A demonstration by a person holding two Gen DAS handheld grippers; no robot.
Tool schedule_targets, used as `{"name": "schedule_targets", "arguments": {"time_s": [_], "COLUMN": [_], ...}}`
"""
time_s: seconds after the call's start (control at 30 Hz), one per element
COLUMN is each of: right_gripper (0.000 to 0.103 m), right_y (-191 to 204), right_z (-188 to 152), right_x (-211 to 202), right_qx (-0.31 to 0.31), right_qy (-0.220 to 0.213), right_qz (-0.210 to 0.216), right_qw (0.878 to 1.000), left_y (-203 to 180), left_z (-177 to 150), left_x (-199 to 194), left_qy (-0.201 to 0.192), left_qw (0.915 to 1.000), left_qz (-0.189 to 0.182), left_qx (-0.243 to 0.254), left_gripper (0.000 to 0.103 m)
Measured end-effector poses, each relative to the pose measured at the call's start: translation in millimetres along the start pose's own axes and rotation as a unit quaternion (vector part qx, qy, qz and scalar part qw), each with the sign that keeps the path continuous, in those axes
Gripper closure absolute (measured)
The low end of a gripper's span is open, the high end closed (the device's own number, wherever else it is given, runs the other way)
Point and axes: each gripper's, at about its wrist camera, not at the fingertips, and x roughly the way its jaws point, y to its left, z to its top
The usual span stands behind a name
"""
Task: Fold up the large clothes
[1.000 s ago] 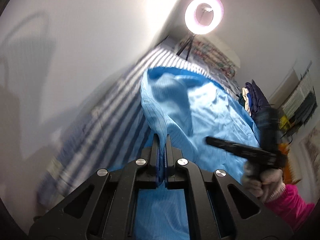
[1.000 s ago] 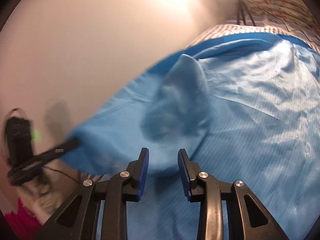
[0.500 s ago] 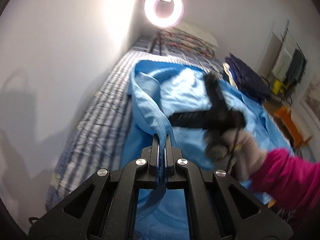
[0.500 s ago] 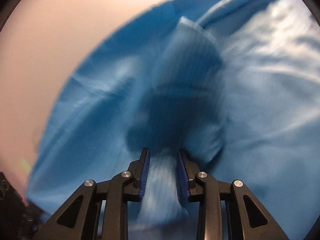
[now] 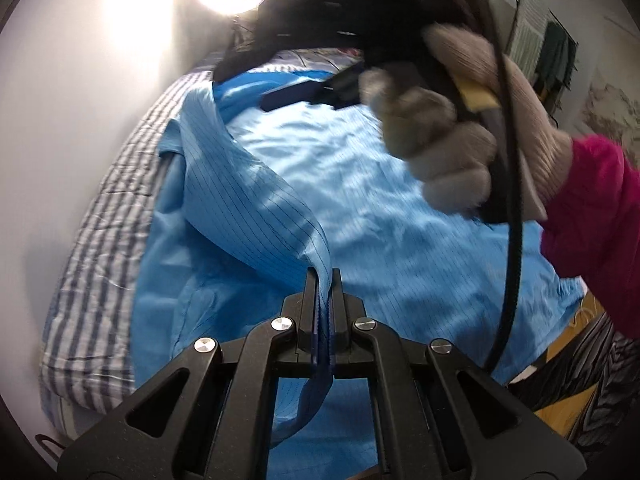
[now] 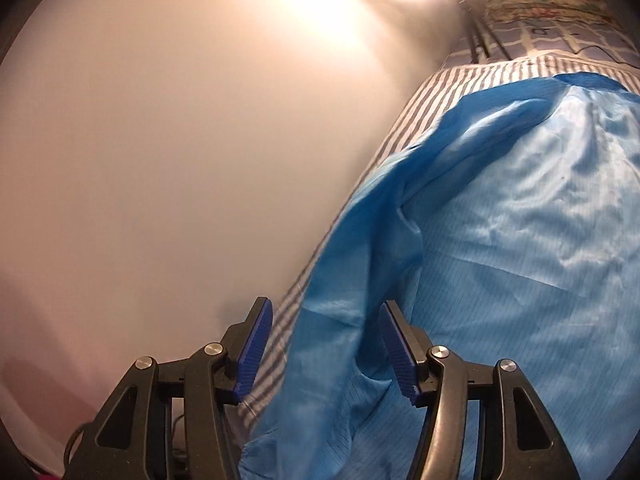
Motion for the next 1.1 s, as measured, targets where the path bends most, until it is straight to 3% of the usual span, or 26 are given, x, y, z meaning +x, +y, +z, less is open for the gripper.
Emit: {"name": "schedule_targets", "arguments": {"time_s": [0.03,0.13,0.2,0.27,0.3,0.4,0.63,0.73,0.83,0.87,0.97,1.1], "right_gripper": [0.045,0.067,0.092,0.102,0.103,0.103,0.103,0.089,0.076,0.067,0.066,0.066], "right_y": [0.2,-3.6,-12.3,-19.0,-21.9,-39.4,-86.2,-92.3,-88.4,-85.2,-85.1,-84.6], "right_z": [0.5,4.8,8.2,8.1,7.1,-0.2,-22.7,-28.6,-35.2,-38.0,-39.2,-47.1], "right_x": [5.8,7.9,13.6,15.9,16.1,13.0,-5.7,-14.8,-35.9,-42.9,-48.3,-46.9], "right_qx": [-0.001,0.010,0.022,0.020,0.018,0.022,0.053,0.059,0.063,0.060,0.054,0.051], "right_qy": [0.006,0.015,0.020,0.023,0.024,0.025,0.035,0.051,0.035,0.031,0.030,0.037], "right_qz": [-0.005,-0.004,-0.010,-0.042,-0.058,-0.089,-0.171,-0.204,-0.185,-0.177,-0.158,-0.147], "right_qw": [1.000,1.000,1.000,0.999,0.998,0.995,0.983,0.976,0.980,0.982,0.986,0.987], "left_y": [-2.3,-5.1,-7.1,-6.6,-5.4,1.6,45.8,71.6,83.9,86.3,85.5,76.0], "left_z": [-1.9,-7.9,-10.7,-13.8,-15.2,-21.2,-41.8,-46.2,-43.9,-42.7,-43.1,-41.4], "left_x": [1.8,8.1,8.5,6.5,4.2,-17.4,-67.0,-58.5,-43.8,-35.3,-12.8,13.4], "left_qy": [0.002,0.013,0.019,0.025,0.029,0.022,-0.010,0.006,0.015,0.023,0.046,0.073], "left_qw": [1.0000,0.9998,0.9996,0.9994,0.9993,0.9993,0.9933,0.9898,0.9862,0.9844,0.9816,0.9829], "left_qz": [-0.001,-0.008,-0.006,-0.011,-0.013,-0.031,-0.045,-0.018,-0.011,-0.018,-0.033,-0.026], "left_qx": [0.003,0.015,0.019,0.019,0.019,-0.002,-0.106,-0.141,-0.165,-0.174,-0.183,-0.167], "left_gripper": [0.103,0.102,0.102,0.102,0.096,0.082,0.078,0.078,0.077,0.077,0.076,0.076]}}
